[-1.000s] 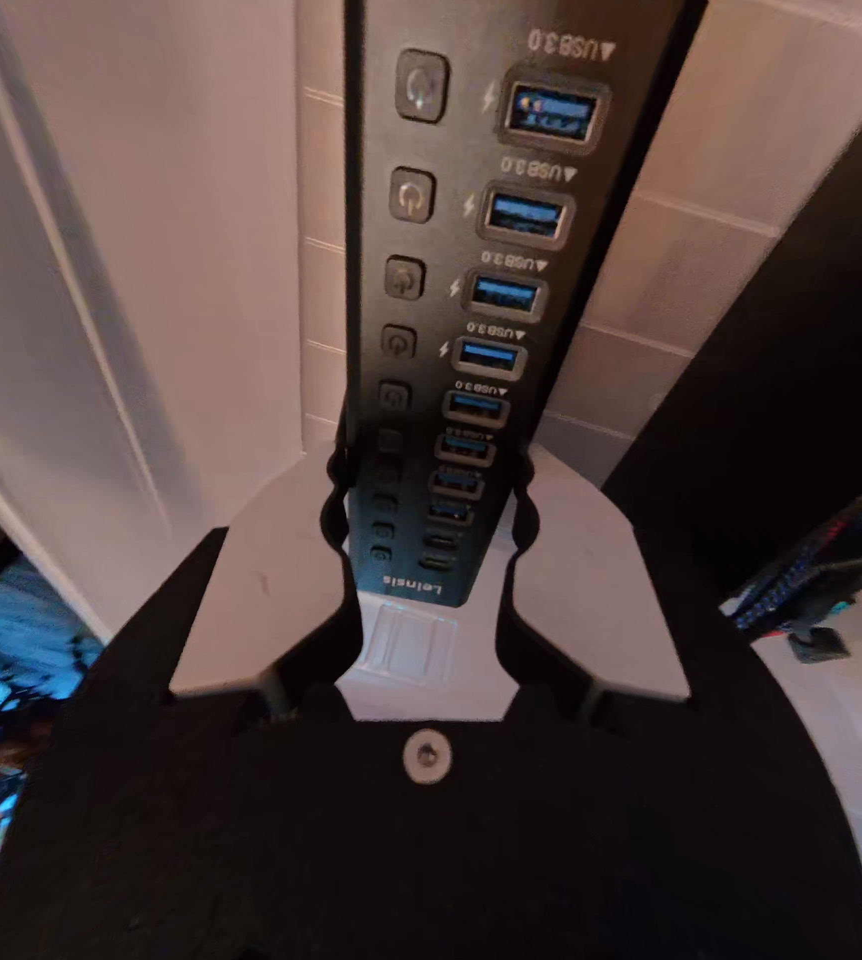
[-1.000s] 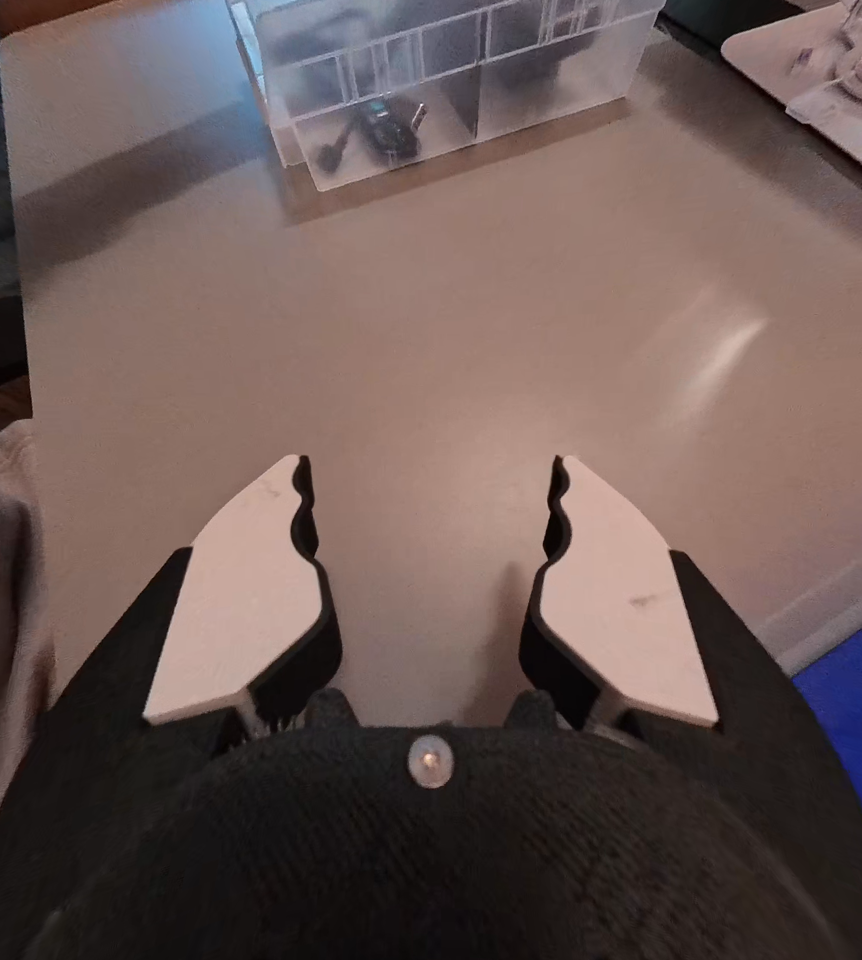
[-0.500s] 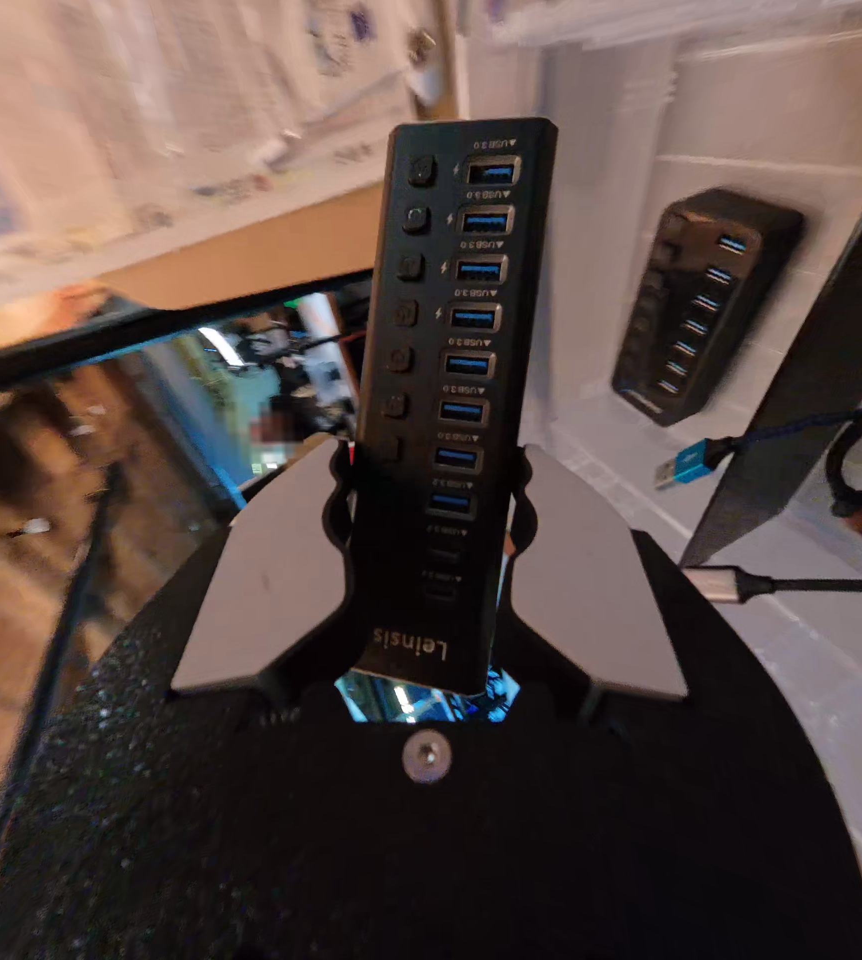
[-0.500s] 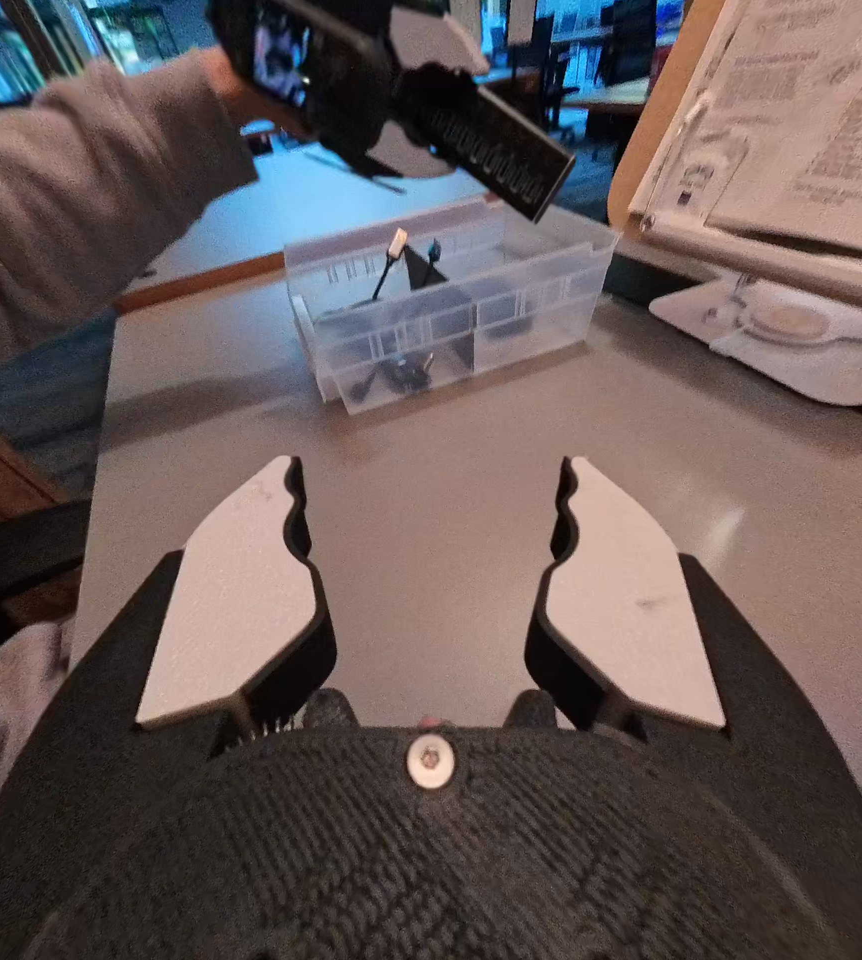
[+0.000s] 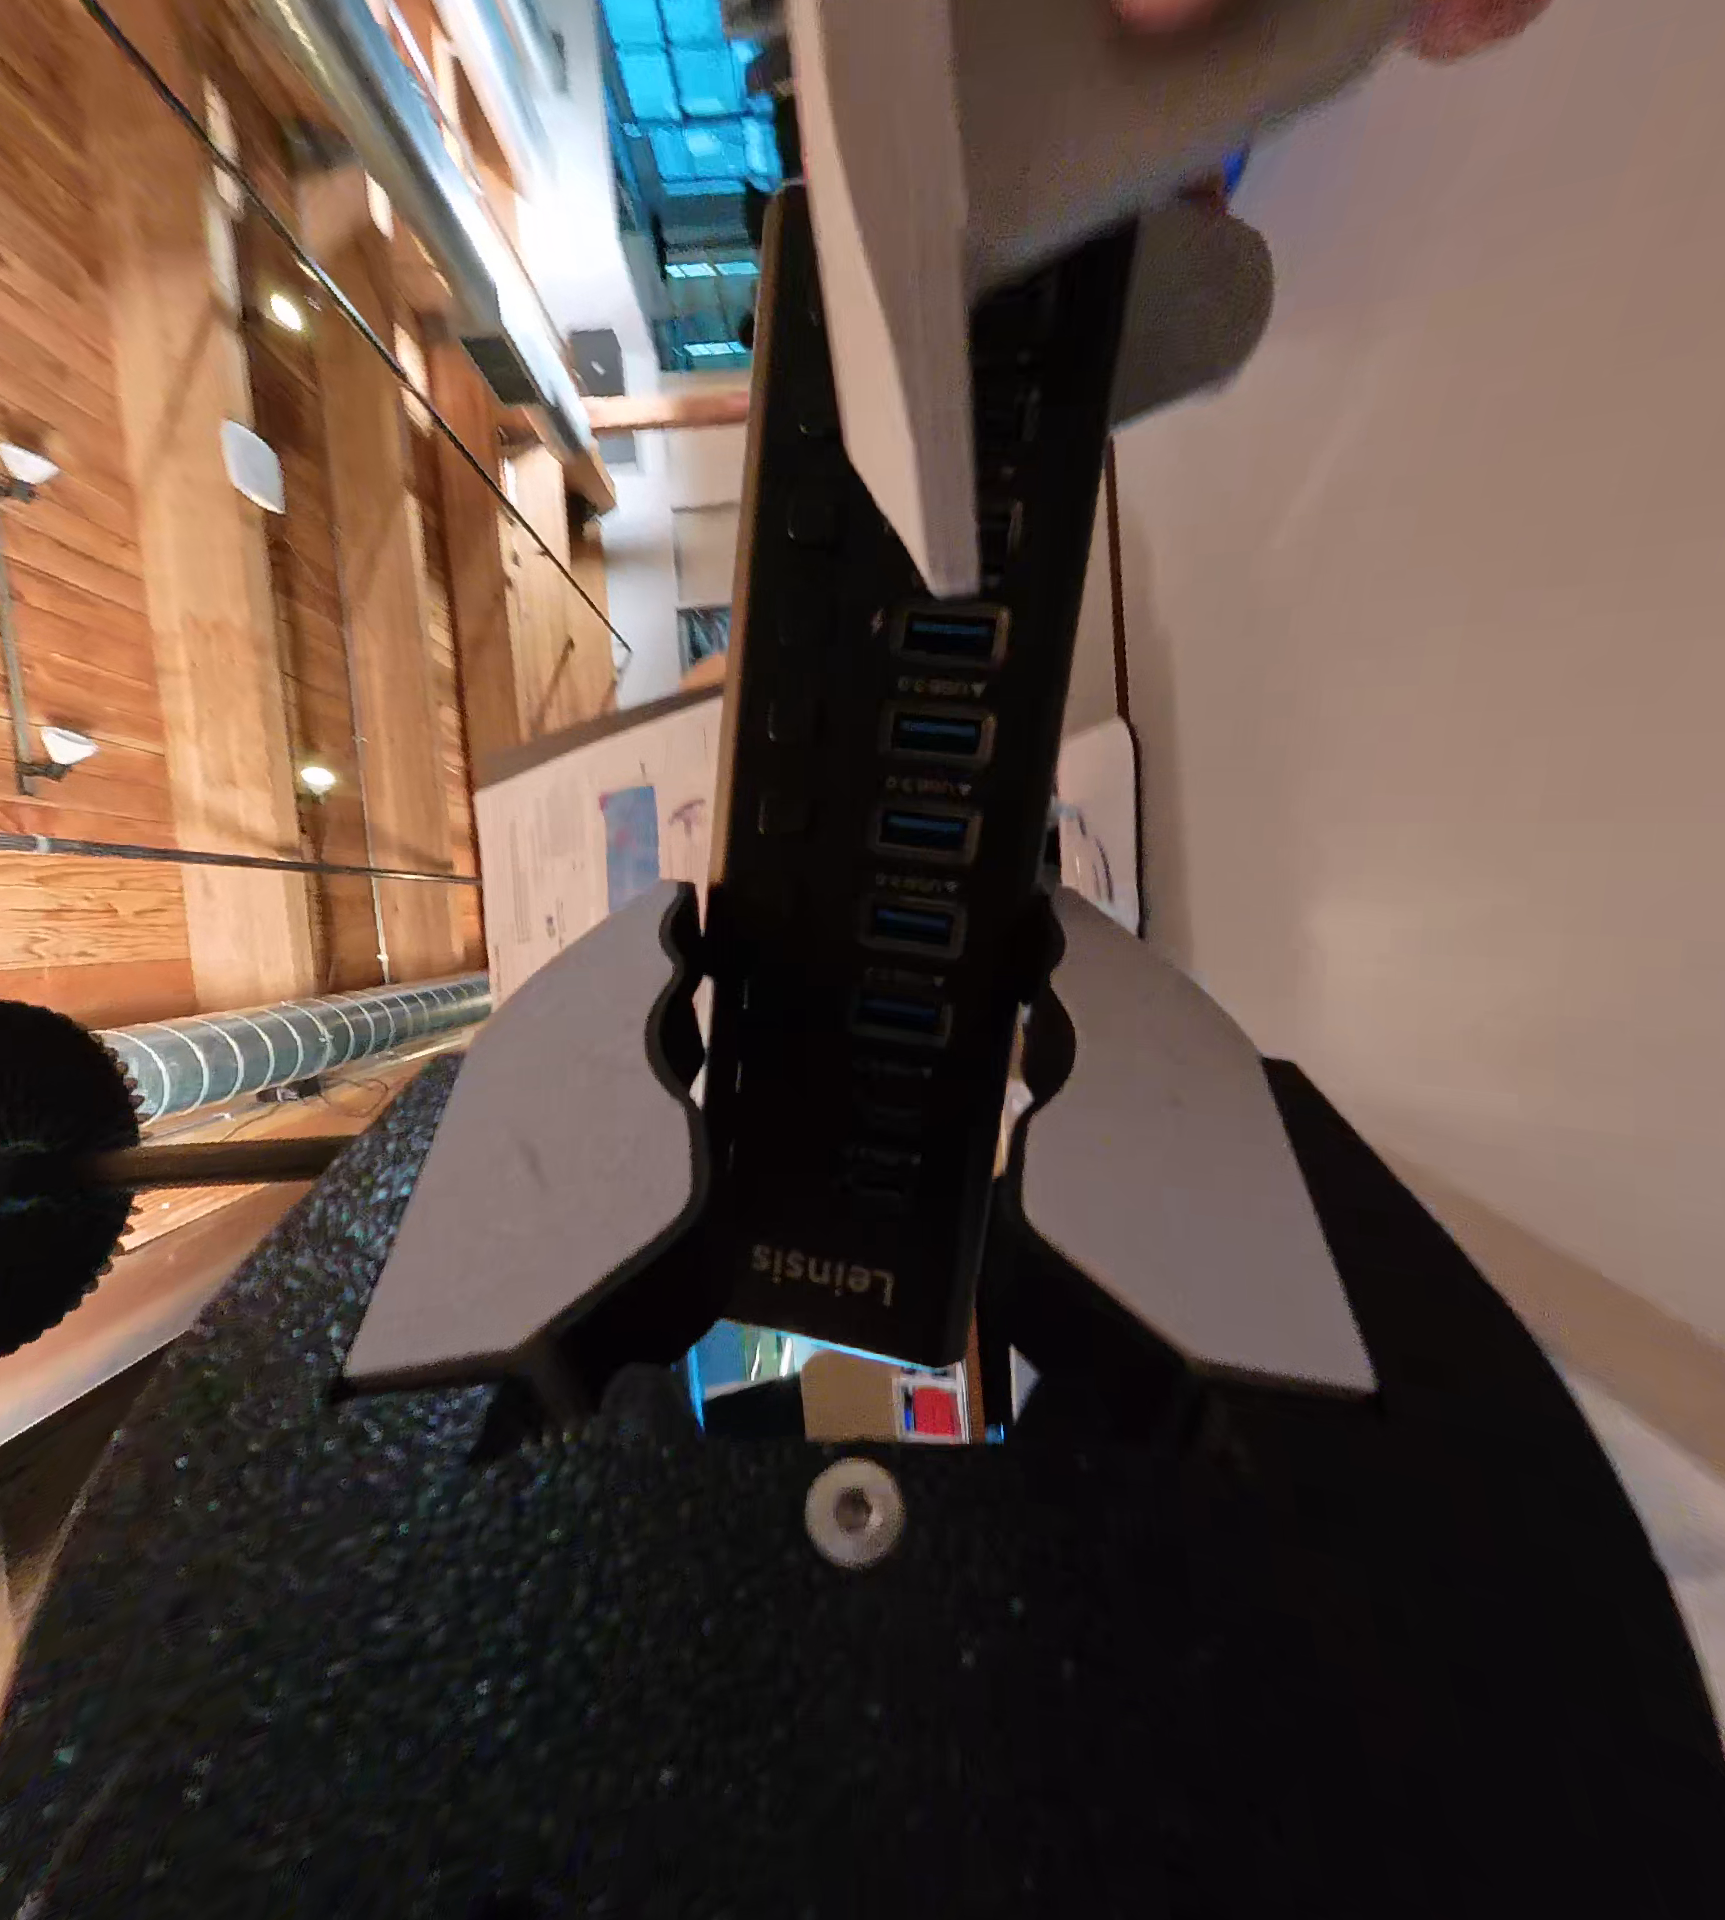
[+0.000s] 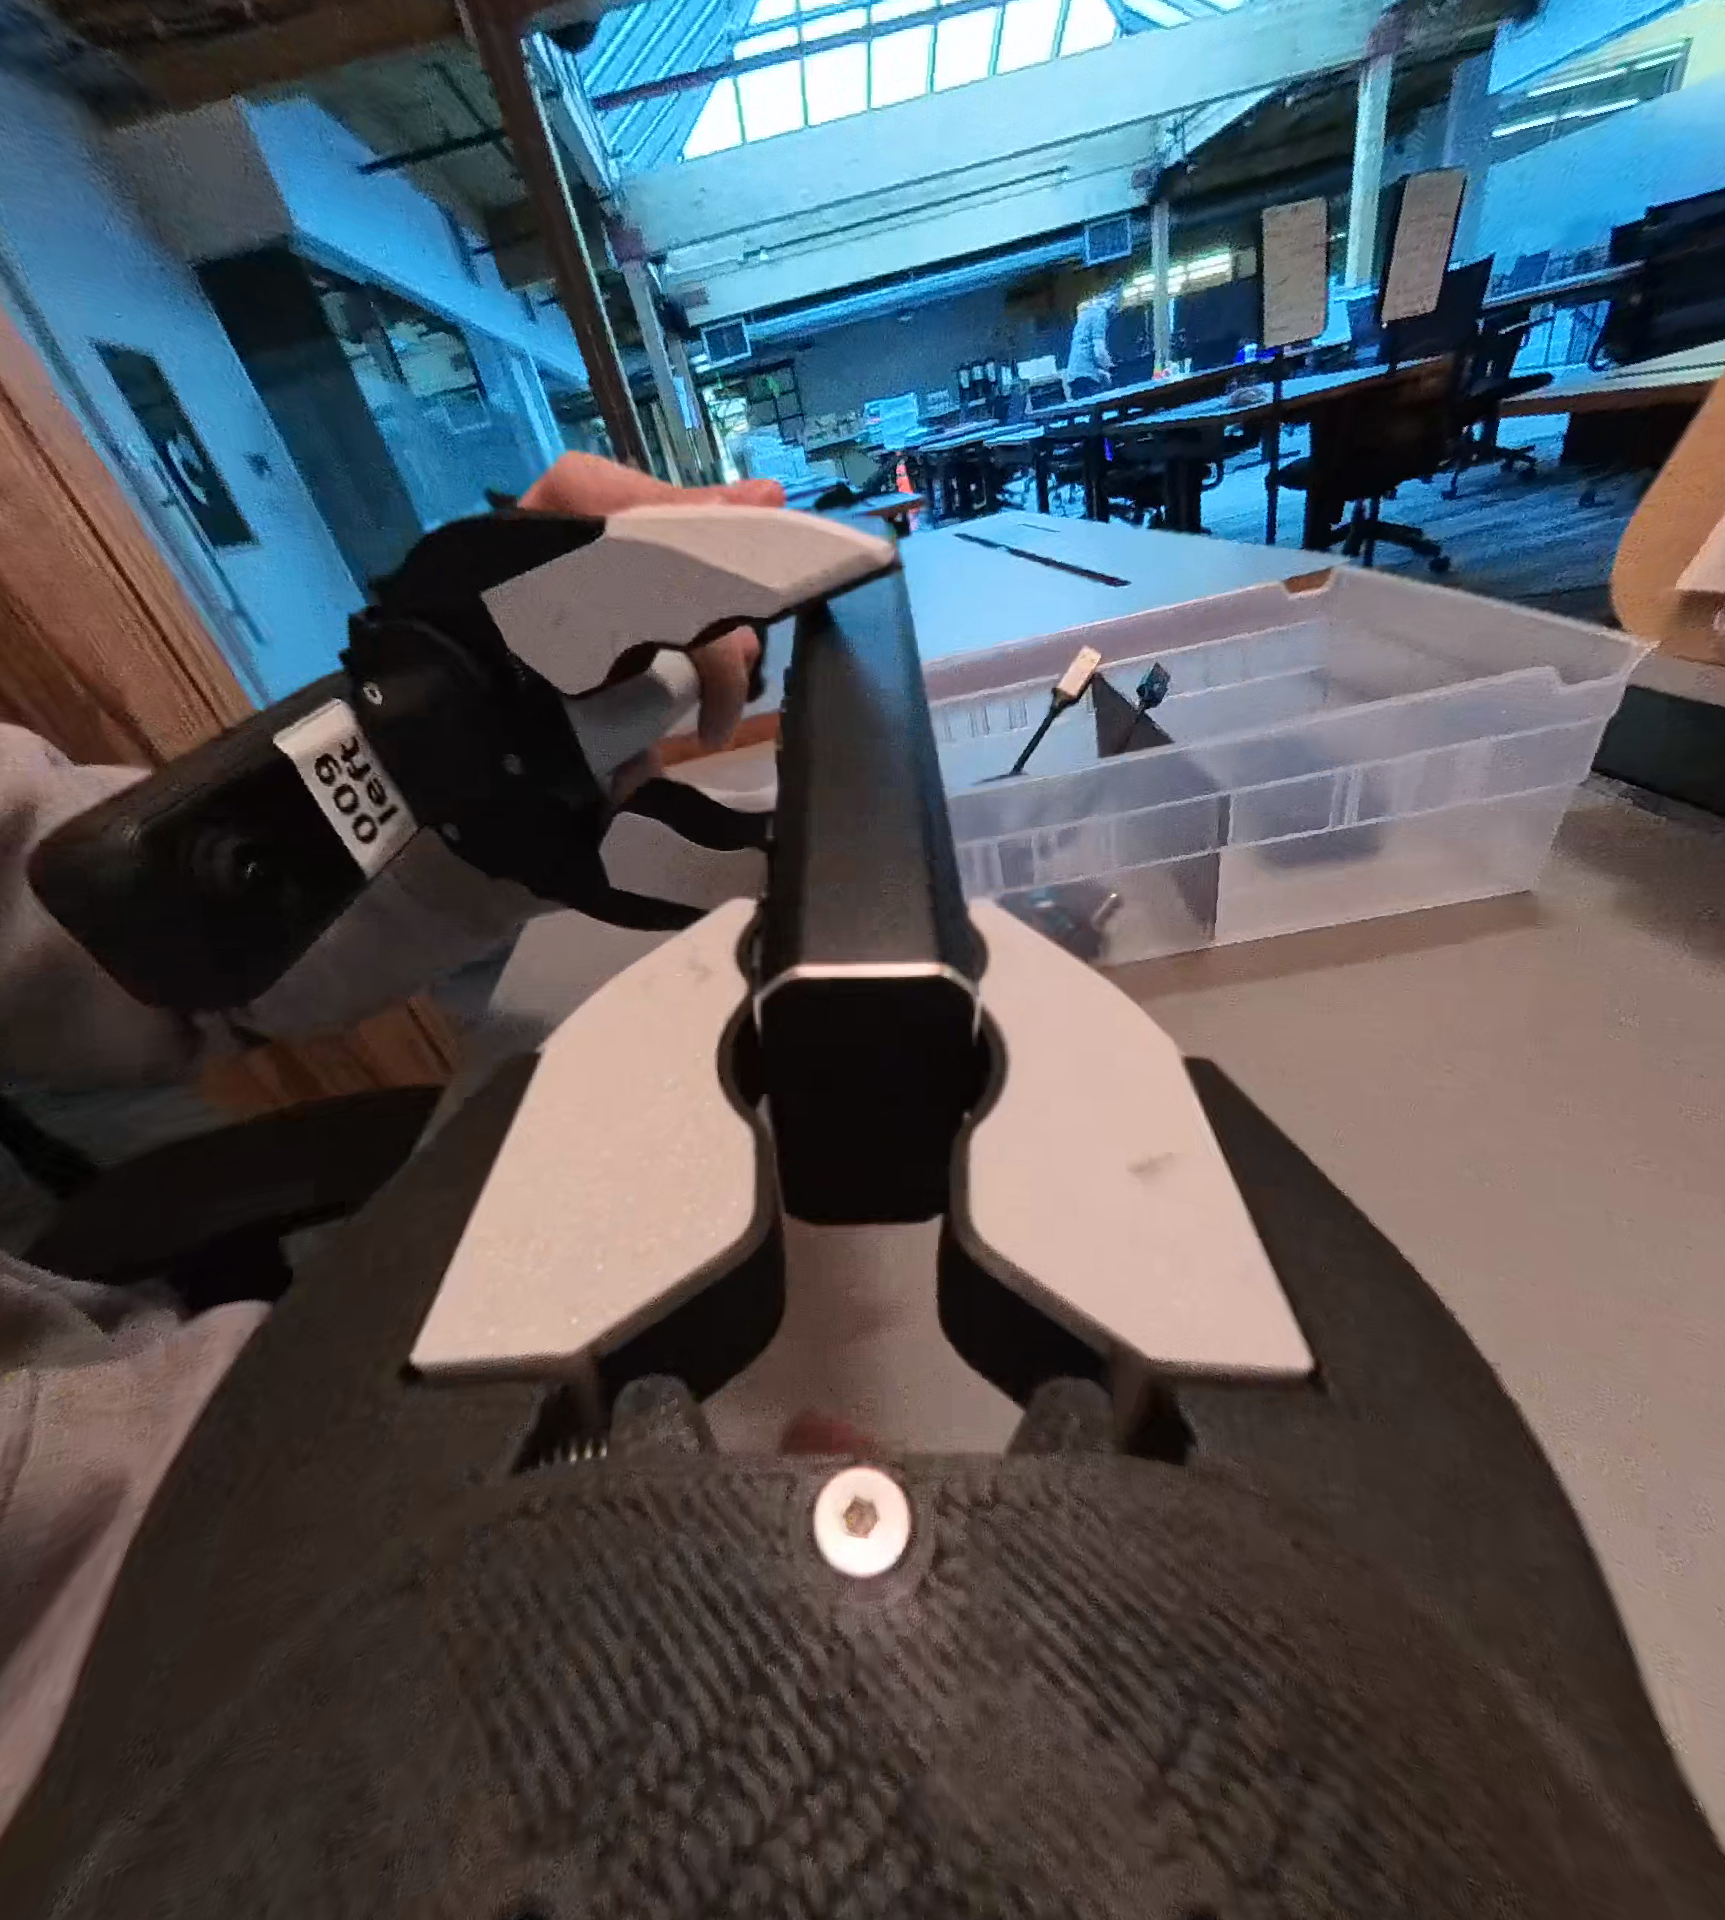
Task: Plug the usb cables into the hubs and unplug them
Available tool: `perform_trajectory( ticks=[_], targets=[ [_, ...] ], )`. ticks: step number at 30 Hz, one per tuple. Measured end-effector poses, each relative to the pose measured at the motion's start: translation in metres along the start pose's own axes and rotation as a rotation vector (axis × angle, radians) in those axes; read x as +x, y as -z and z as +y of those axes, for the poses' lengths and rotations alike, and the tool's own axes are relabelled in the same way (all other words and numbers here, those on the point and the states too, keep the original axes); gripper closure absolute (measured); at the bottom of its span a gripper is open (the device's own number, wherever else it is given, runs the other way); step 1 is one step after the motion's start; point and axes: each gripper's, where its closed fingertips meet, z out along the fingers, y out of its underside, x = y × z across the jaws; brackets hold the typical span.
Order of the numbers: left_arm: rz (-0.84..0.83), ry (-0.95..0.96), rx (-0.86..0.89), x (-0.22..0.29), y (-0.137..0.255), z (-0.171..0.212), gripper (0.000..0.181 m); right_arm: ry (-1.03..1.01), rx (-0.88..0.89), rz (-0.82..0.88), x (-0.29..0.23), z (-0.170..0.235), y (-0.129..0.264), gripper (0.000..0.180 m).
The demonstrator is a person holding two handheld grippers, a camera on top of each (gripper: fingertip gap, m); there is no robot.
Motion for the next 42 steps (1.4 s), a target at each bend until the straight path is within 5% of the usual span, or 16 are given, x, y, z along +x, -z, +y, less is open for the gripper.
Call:
perform_trajectory(
  ticks=[9,12,16,21,26,31,33,42],
  targets=[
    [-0.035,0.233,0.092,0.018,-0.007,-0.022,0.119,0.012,0.063,0.108,-0.002,0.001,0.02,0.149],
    [-0.067,0.444,0.06,0.006,-0.005,-0.012,0.101,0.027,0.109,0.137,-0.002,-0.007,0.026,0.149],
    [-0.095,1.148,0.08,0.002,0.01,-0.003,0.087,0.101,0.147,0.209,0.003,-0.02,0.038,0.149],
    [0.134,2.23,0.251,0.023,0.012,-0.03,0.078,0.191,0.163,0.273,0.005,-0.023,0.043,0.149],
    [0.404,2.888,0.527,0.015,-0.011,-0.049,0.075,0.307,0.089,0.314,0.0,-0.014,0.035,0.149],
    [0.429,3.01,0.491,0.011,-0.024,-0.047,0.086,0.471,-0.033,0.417,0.007,0.004,0.037,0.149],
    [0.417,3.06,0.457,0.018,-0.028,-0.043,0.118,0.483,-0.018,0.427,0.007,0.0,0.037,0.149],
    [0.427,2.859,0.571,0.009,-0.024,-0.044,0.122,0.518,-0.072,0.408,0.005,0.013,0.036,0.146]
  ],
)
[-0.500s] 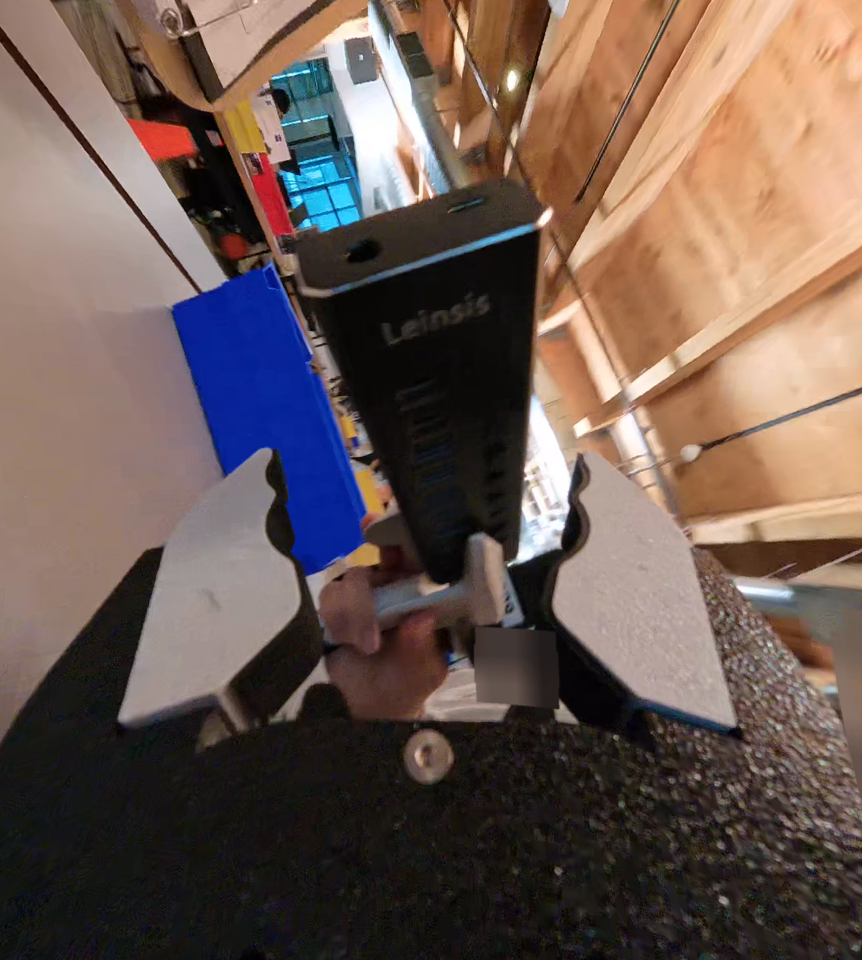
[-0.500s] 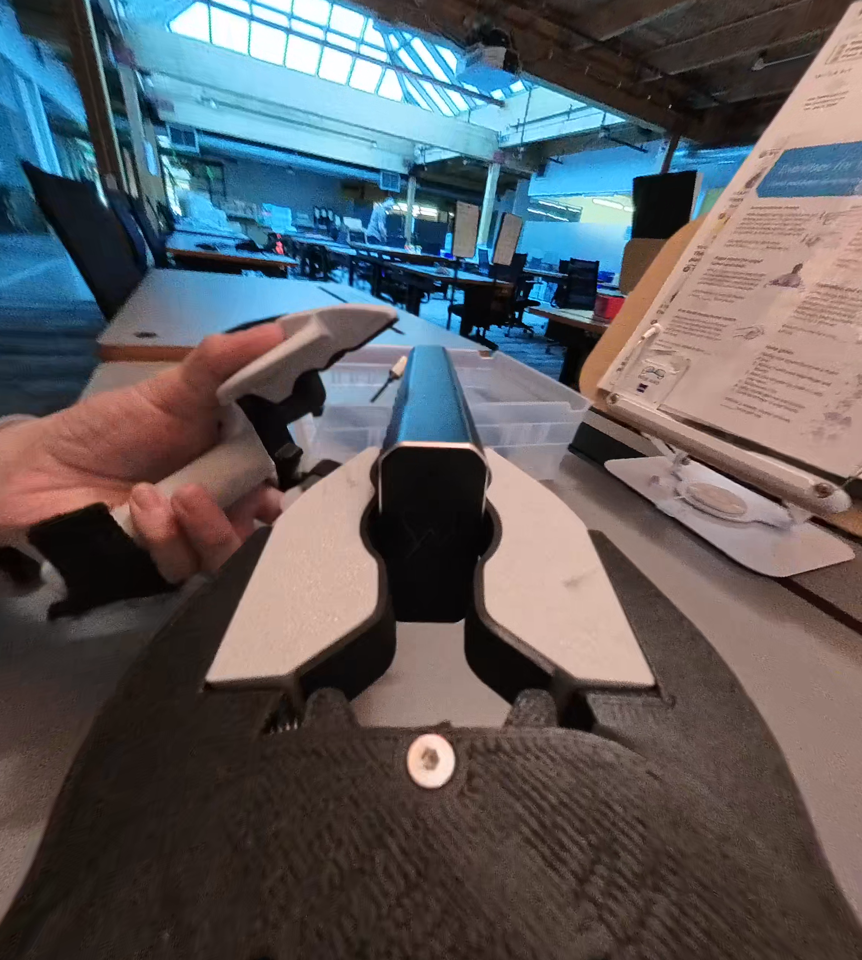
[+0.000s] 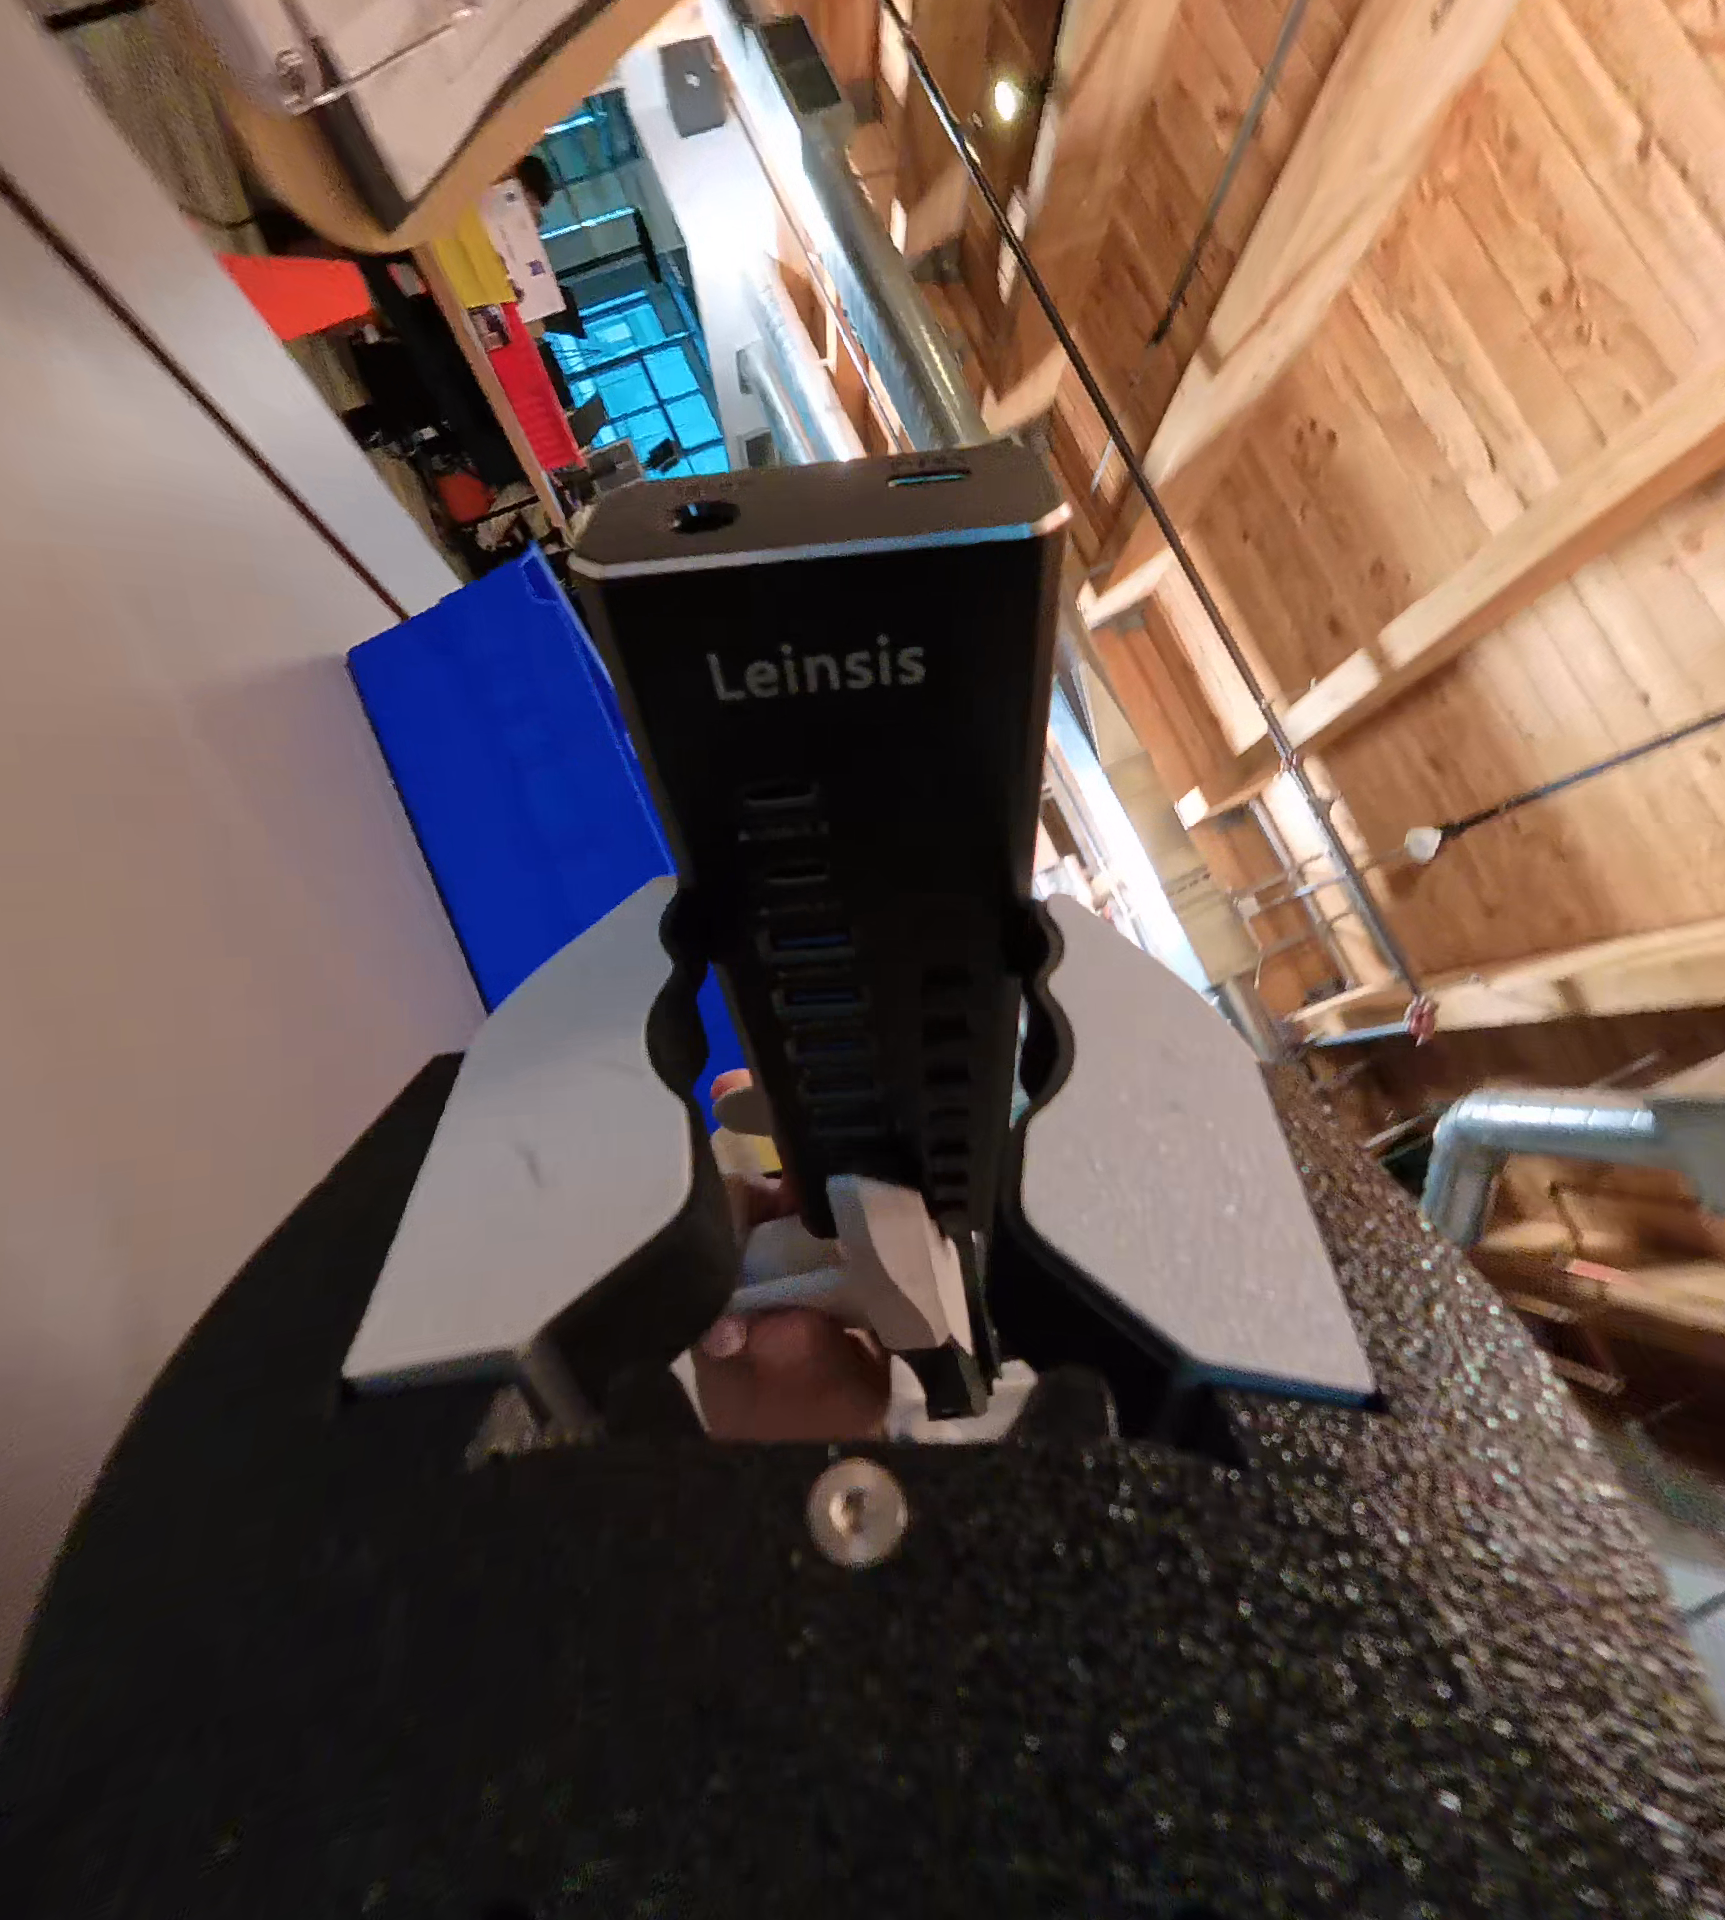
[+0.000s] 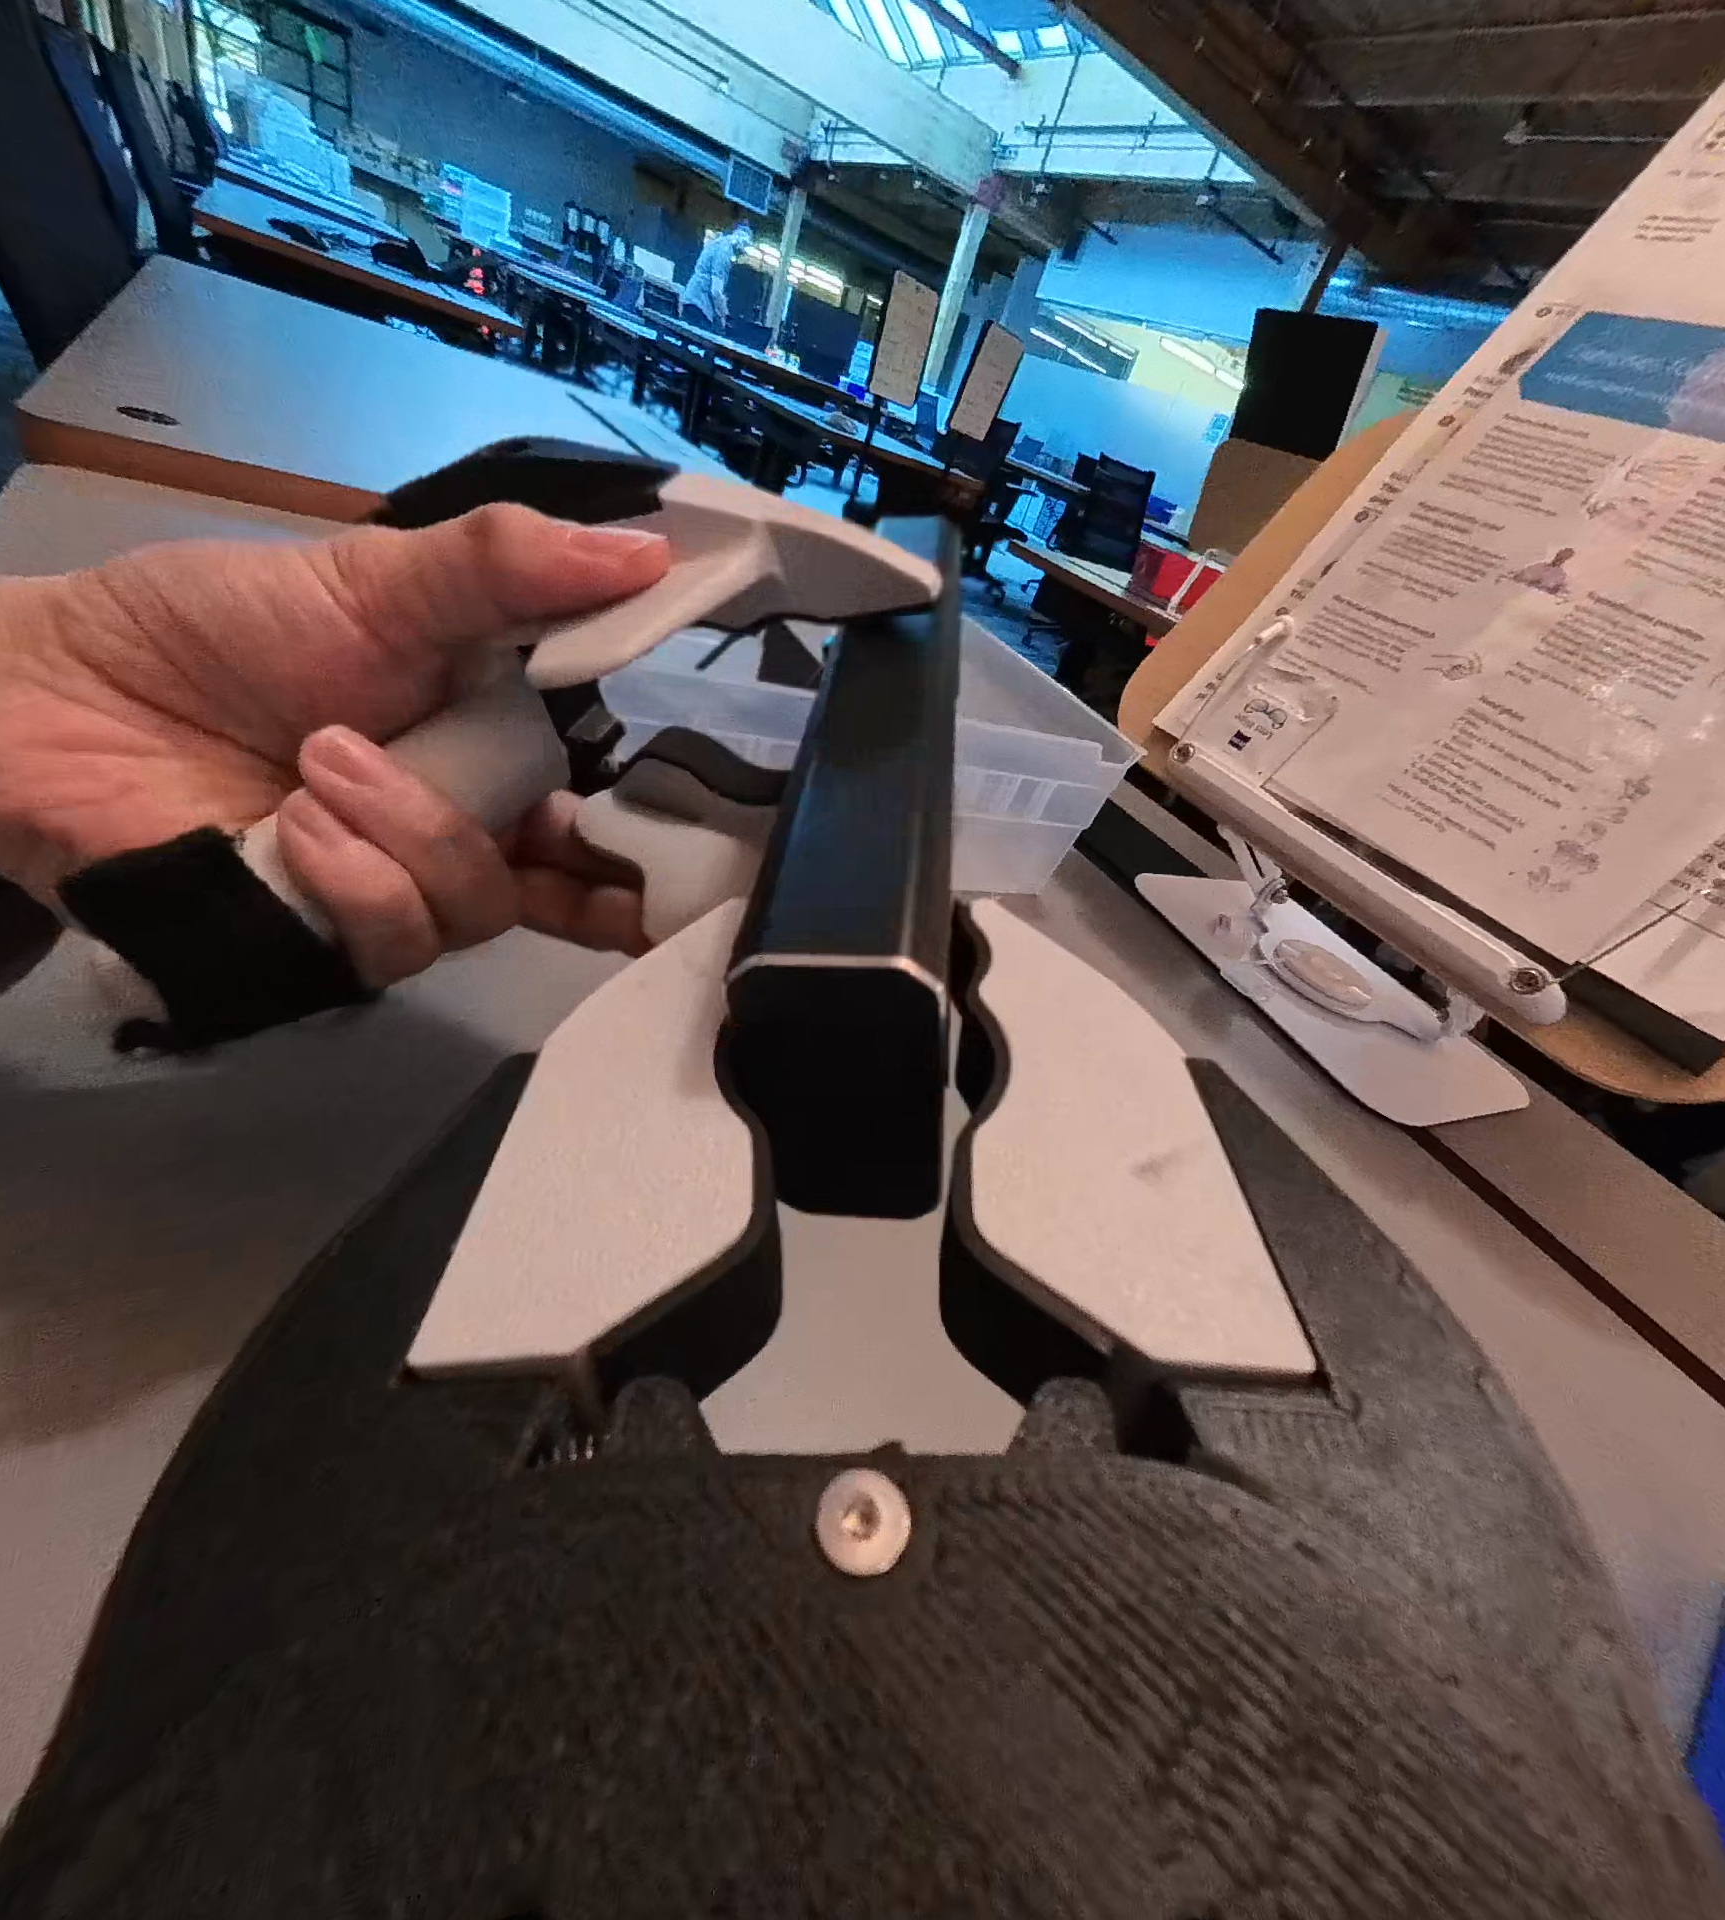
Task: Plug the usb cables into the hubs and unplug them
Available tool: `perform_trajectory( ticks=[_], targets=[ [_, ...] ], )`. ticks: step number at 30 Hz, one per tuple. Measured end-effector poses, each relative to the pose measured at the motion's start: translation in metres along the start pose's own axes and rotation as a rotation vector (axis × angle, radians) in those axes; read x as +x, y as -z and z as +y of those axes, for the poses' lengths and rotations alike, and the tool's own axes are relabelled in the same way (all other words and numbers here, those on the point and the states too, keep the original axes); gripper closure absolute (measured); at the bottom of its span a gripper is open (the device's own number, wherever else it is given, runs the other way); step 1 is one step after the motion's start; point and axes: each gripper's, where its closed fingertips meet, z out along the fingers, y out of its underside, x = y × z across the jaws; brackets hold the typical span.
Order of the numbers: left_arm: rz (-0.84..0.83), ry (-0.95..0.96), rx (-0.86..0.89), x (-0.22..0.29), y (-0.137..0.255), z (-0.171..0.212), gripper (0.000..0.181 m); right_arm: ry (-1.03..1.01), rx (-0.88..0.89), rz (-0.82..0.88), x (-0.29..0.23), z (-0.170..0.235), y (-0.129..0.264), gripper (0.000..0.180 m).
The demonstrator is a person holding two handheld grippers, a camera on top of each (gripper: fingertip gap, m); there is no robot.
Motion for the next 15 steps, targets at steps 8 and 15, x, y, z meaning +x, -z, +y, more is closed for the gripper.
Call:
perform_trajectory(
  ticks=[8,15],
  targets=[
    [0.136,-0.743,-0.3,0.049,0.005,0.005,0.122,-0.432,0.039,-0.407,-0.027,-0.01,0.011,0.098],
    [0.304,-1.11,-0.654,0.049,0.014,0.051,0.122,-0.517,0.044,-0.567,-0.056,-0.008,0.0,0.103]
  ],
)
